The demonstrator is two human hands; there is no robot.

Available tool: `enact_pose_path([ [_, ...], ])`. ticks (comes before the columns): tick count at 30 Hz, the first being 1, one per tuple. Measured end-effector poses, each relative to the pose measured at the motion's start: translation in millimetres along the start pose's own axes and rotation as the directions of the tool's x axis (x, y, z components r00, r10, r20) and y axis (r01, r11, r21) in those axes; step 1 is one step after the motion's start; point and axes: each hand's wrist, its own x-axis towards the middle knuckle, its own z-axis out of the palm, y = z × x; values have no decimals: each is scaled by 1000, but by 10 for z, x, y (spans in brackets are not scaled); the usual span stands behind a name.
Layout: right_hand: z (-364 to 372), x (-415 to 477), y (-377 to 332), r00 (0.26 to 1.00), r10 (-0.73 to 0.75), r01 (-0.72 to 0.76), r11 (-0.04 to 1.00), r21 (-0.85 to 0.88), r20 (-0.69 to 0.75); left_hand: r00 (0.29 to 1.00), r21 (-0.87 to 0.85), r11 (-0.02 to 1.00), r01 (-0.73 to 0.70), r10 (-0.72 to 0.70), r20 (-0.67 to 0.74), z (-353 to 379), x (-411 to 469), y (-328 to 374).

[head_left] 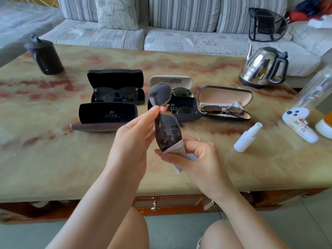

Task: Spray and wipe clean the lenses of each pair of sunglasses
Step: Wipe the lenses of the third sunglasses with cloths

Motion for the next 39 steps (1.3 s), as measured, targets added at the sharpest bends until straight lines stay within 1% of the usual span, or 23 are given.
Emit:
enact_pose_path([
  [3,-60,11,52,998,-63,64,991,-114,17,999,32,999,3,-4,38,-11,45,50],
  [4,-80,19,93,994,-110,113,979,-167,26,999,39,999,6,-8,48,-16,55,66],
  [6,-117,44,153,980,-195,201,956,-215,49,997,47,999,23,-27,70,-37,70,89],
  [8,-155,64,222,973,-222,232,942,-242,66,996,55,998,35,-40,84,-69,89,104],
  [11,-232,81,331,956,-271,293,898,-328,113,995,84,996,29,-37,92,-110,124,151],
  [13,-307,77,434,968,-218,250,896,-367,127,994,106,994,21,-32,107,-124,142,215],
  [15,-377,71,478,989,-112,143,914,-379,101,991,121,993,9,-25,130,-134,164,280],
  [17,-419,94,425,999,-37,42,949,-312,23,982,163,987,-6,-25,188,-138,185,328],
  [19,-464,176,330,999,7,-18,979,-205,-50,965,225,974,-22,-38,258,-138,195,360],
  [20,-480,234,275,999,24,-33,976,-214,-47,958,262,964,-34,-43,284,-138,192,377],
  [23,-521,401,180,996,91,-90,903,-421,-18,941,396,910,-127,-16,339,-163,166,421],
  [25,-572,441,155,990,132,-141,855,-500,-53,924,501,839,-211,3,383,-199,161,450],
  [26,-600,441,135,990,112,-143,840,-523,-90,914,542,805,-242,2,405,-219,166,462],
  [27,-627,425,103,988,57,-126,842,-524,-146,907,567,782,-260,-3,420,-239,167,474],
  [28,-661,409,70,974,-17,-94,875,-474,-225,902,579,768,-272,-6,432,-255,169,481],
  [29,-698,400,40,949,-84,-40,924,-381,-305,896,585,759,-286,-4,444,-267,172,488],
  [30,-734,394,-13,926,-128,20,957,-290,-356,888,587,752,-301,-4,460,-276,174,494],
  [31,-766,399,-65,922,-150,68,970,-232,-357,878,585,749,-311,-8,478,-277,170,500],
  [33,-771,433,-164,963,-149,121,984,-130,-227,859,578,750,-322,-25,511,-274,167,517],
  [35,-738,491,-210,993,-97,99,995,32,-65,848,578,746,-330,-34,529,-268,175,531],
  [36,-717,515,-217,997,-79,80,993,84,-13,849,582,742,-332,-32,527,-264,180,536],
  [37,-693,532,-228,997,-76,73,992,103,18,855,588,737,-334,-26,518,-267,186,539],
  [39,-661,559,-254,997,-77,73,988,139,21,869,597,728,-337,-3,494,-292,208,541],
])
